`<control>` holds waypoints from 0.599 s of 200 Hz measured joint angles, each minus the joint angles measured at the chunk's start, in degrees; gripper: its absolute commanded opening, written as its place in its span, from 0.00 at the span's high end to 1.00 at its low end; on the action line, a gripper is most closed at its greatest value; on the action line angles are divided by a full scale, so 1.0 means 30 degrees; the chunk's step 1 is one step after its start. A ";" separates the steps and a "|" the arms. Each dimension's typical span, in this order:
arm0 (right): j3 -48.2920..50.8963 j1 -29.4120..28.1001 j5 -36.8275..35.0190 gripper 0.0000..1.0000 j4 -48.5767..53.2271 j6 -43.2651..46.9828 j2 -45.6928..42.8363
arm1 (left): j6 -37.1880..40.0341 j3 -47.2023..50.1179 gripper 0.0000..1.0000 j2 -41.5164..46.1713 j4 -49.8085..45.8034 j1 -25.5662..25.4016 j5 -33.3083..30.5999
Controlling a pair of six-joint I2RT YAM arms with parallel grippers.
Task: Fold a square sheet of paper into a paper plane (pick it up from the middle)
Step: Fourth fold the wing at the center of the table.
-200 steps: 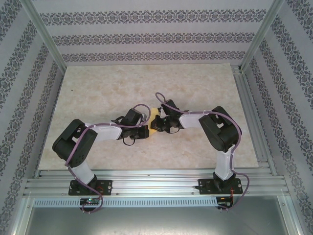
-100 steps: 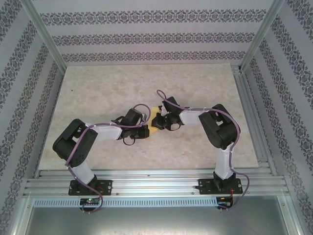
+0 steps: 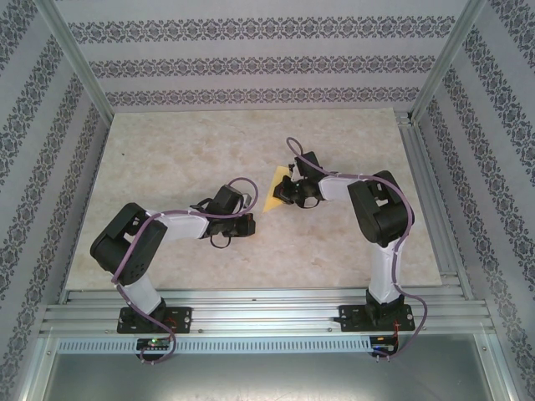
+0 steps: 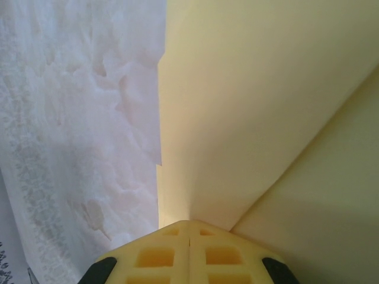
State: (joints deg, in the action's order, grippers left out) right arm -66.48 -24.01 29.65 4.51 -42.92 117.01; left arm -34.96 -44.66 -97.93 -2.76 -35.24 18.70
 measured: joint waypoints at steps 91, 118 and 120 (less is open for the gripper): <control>0.2805 -0.2543 0.0029 0.98 -0.3701 -0.1632 -0.0940 | -0.0459 -0.0605 0.84 0.1005 -0.0459 0.0000 0.0066; 0.3344 -0.3351 0.0153 0.98 -0.4138 -0.2222 -0.1195 | -0.0539 -0.0896 0.89 0.0984 -0.0364 0.0000 -0.0444; 0.3373 -0.3381 0.0146 0.98 -0.4175 -0.2280 -0.1209 | -0.0539 -0.0903 0.89 0.0976 -0.0357 -0.0007 -0.0510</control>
State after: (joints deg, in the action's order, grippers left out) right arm -56.36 -34.15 30.09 -8.01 -49.76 113.38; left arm -36.58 -47.37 -95.00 -3.84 -35.27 17.17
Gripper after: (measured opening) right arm 0.044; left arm 0.125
